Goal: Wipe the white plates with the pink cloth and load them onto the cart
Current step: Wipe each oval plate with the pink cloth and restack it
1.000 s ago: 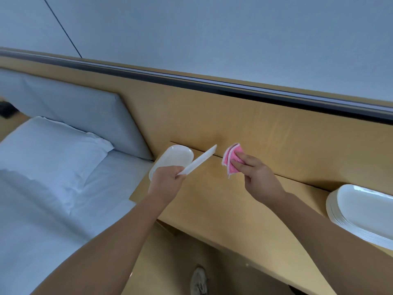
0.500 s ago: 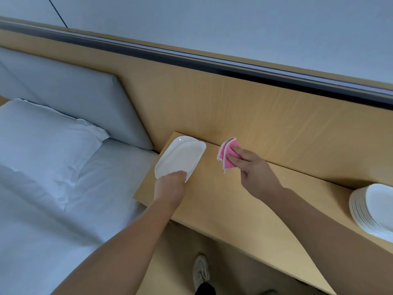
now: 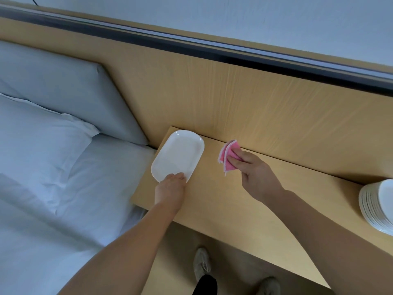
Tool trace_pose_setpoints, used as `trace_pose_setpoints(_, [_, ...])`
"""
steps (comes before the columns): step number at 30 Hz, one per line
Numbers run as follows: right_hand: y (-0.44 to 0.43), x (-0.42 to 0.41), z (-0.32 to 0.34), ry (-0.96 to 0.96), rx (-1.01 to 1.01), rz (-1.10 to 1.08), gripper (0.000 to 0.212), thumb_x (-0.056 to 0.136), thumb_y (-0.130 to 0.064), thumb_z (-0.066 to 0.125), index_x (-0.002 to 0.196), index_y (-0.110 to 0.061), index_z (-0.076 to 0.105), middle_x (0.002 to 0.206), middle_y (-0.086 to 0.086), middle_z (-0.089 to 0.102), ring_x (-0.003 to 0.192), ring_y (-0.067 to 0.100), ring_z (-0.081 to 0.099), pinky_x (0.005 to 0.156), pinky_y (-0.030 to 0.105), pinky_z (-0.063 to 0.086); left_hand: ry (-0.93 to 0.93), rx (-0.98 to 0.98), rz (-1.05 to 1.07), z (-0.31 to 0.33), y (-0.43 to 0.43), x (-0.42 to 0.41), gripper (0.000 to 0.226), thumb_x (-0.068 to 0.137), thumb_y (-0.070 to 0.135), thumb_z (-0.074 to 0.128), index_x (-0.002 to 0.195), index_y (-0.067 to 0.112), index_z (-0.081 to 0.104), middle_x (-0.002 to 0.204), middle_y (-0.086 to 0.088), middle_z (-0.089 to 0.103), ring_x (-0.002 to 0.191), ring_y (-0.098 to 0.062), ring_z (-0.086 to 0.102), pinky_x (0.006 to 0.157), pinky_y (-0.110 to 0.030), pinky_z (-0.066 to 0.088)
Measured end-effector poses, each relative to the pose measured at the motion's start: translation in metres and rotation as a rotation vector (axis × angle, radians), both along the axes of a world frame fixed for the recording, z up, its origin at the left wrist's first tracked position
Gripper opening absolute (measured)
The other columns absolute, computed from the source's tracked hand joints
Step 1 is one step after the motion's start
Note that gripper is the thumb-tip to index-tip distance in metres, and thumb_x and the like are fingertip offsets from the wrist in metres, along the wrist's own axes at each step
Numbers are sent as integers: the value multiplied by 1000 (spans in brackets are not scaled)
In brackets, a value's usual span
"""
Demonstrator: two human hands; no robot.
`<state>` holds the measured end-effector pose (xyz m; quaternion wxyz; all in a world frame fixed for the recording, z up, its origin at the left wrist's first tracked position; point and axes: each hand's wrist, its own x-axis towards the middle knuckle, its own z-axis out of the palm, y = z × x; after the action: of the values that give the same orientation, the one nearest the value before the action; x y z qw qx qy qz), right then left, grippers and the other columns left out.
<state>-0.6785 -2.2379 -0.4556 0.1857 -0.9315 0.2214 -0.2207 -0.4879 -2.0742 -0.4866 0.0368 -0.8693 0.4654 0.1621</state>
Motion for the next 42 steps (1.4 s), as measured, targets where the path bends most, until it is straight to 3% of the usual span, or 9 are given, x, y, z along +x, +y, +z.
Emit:
trace_pose_setpoints(3, [-2,0,-2,-4,-4,-4,50,74,12,51,118,-4,68,130,17,60,112,34,62,97,40,44,30,-44,38,5,-6,2,33,102,20,38,127,21,59,139,11,48,125,-13,44,90,-31,49])
trace_pose_setpoints(6, [-7,-9,-1,-9,-14,-30,53,72,17,56,118,-5,69,130,15,61,114,30,59,99,30,43,24,-149,10,14,-16,-5,33,102,31,38,125,19,58,133,7,51,120,-16,44,93,-31,45])
trace_pose_setpoints(9, [-14,-28,6,-22,0,-105,50,76,11,49,118,-6,69,131,14,60,115,30,60,99,32,43,50,-207,-59,21,-38,-22,28,100,31,38,116,15,55,119,1,54,106,-18,46,78,-28,39])
trace_pose_setpoints(12, [-24,-63,16,-31,-8,-198,51,76,11,46,118,-6,69,131,14,60,114,29,59,97,34,45,136,-231,-141,32,-68,-51,32,100,29,40,127,15,50,123,0,52,110,-20,48,79,-31,42])
trace_pose_setpoints(15, [-34,-112,28,-40,-21,-299,52,75,17,48,118,-5,69,130,15,60,113,32,61,95,37,47,203,-268,-225,39,-103,-90,25,99,21,43,116,11,58,112,-6,58,101,-25,57,77,-34,43])
trace_pose_setpoints(21, [-48,-241,48,-66,-65,-572,54,73,21,53,117,-5,69,131,12,60,112,29,60,97,21,39,306,-288,-395,43,-166,-193,32,101,27,46,96,0,63,90,-19,66,85,-36,61,67,-35,38])
trace_pose_setpoints(26, [-50,-343,46,-52,-72,-709,54,76,18,43,119,-3,68,133,15,58,118,34,58,97,41,47,187,-200,-537,57,-205,-286,46,104,43,30,89,9,57,88,-13,65,83,-31,60,61,-31,32])
trace_pose_setpoints(34, [-59,-419,32,-43,-102,-764,53,72,20,46,116,0,69,127,18,61,111,40,61,93,47,50,229,-171,-501,36,-251,-368,35,102,39,35,114,9,48,92,-8,64,80,-27,60,57,-32,37])
trace_pose_setpoints(42, [-73,-450,20,-63,-85,-713,52,71,16,44,114,1,69,126,19,62,107,41,63,84,48,56,309,-179,-309,28,-270,-396,14,98,17,46,102,5,51,87,-7,56,73,-23,50,58,-30,33])
